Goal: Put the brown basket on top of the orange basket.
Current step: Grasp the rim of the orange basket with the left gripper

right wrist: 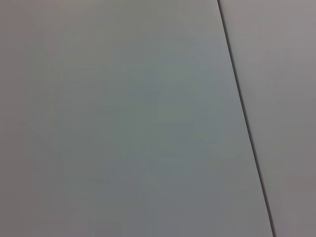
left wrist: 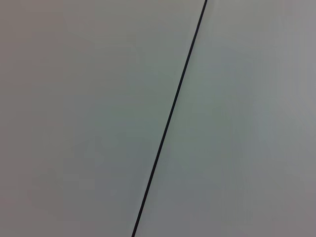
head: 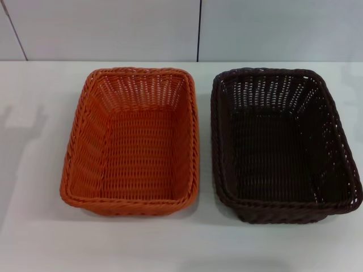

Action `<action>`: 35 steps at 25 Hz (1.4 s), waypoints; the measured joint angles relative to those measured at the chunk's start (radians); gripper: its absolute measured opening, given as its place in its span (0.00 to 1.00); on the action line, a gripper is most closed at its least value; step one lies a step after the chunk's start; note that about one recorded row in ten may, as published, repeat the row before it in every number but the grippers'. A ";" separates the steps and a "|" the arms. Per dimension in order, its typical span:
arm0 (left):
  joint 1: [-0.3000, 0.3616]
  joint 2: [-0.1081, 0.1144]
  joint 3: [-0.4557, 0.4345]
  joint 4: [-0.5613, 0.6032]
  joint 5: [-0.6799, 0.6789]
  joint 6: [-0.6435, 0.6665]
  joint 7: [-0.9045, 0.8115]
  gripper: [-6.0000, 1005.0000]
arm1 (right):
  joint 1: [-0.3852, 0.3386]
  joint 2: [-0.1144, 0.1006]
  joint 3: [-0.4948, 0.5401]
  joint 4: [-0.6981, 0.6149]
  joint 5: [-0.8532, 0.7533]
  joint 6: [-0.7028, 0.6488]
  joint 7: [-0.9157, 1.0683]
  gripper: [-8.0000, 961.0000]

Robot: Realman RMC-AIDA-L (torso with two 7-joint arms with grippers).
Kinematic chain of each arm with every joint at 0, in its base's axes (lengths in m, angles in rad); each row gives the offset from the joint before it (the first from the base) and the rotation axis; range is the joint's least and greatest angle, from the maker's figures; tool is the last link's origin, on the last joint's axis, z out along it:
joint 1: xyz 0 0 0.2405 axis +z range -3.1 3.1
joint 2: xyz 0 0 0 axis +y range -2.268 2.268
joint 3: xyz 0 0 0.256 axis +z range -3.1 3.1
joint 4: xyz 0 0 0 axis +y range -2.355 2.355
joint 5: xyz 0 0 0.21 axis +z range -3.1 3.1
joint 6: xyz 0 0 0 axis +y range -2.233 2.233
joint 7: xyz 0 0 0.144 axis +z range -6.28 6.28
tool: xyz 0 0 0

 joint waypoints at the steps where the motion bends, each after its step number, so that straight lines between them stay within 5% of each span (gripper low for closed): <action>1: 0.000 0.000 0.000 0.000 0.000 0.000 0.000 0.81 | 0.000 0.000 0.000 0.000 0.000 0.000 0.000 0.60; 35: 0.002 -0.003 0.003 0.000 0.000 0.005 -0.012 0.81 | 0.016 0.000 -0.007 -0.013 0.000 -0.002 0.000 0.60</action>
